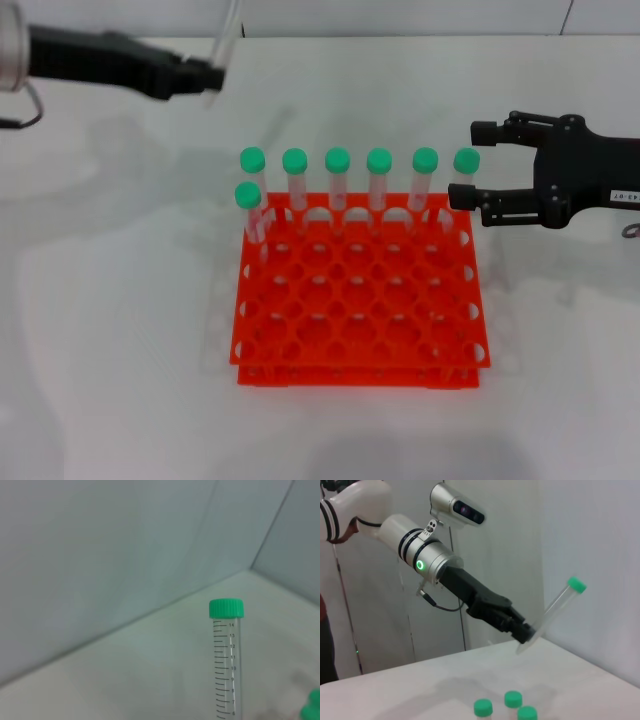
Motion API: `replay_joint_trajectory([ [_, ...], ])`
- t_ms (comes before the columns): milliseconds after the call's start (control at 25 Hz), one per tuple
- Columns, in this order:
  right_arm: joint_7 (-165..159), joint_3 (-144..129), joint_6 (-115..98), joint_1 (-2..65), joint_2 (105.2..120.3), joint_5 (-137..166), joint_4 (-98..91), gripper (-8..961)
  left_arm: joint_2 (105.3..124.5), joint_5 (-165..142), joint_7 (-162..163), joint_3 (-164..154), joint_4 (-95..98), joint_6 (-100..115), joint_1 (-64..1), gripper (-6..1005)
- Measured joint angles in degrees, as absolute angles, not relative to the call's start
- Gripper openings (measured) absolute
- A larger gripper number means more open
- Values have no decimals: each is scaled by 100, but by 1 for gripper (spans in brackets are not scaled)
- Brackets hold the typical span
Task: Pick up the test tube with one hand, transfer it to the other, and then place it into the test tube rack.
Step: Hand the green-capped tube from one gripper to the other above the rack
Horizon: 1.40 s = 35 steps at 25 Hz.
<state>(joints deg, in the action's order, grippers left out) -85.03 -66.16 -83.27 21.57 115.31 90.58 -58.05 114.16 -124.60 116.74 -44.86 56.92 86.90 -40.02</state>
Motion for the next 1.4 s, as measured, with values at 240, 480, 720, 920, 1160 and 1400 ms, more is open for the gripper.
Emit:
replay_joint_trajectory([
  [240, -8493, -6557, -8304, 2159, 11531, 8973, -5821, 843, 11503, -11793, 11189, -4512, 5297, 8519, -4250, 170],
  [480, -8491, -6515, -8335, 2161, 11530, 8972, -5845, 844, 11694, -11128, 10413, -4666, 4735, 8506, -4423, 169],
  [720, -8479, -6399, -8373, 2125, 11519, 8972, -5858, 843, 11775, -10741, 9899, -5144, 4310, 8544, -4448, 168],
  [920, -8472, -6378, -8376, 2119, 11508, 8971, -5885, 844, 11813, -10699, 9684, -5255, 3999, 8524, -4501, 167],
  [1160, -8472, -6203, -8379, 2093, 11516, 8973, -5946, 843, 11832, -10709, 9651, -5369, 3868, 8518, -4513, 166],
  [1400, -8467, -6154, -8374, 2068, 11514, 8973, -5950, 844, 11863, -10739, 9637, -5472, 3818, 8514, -4533, 165],
])
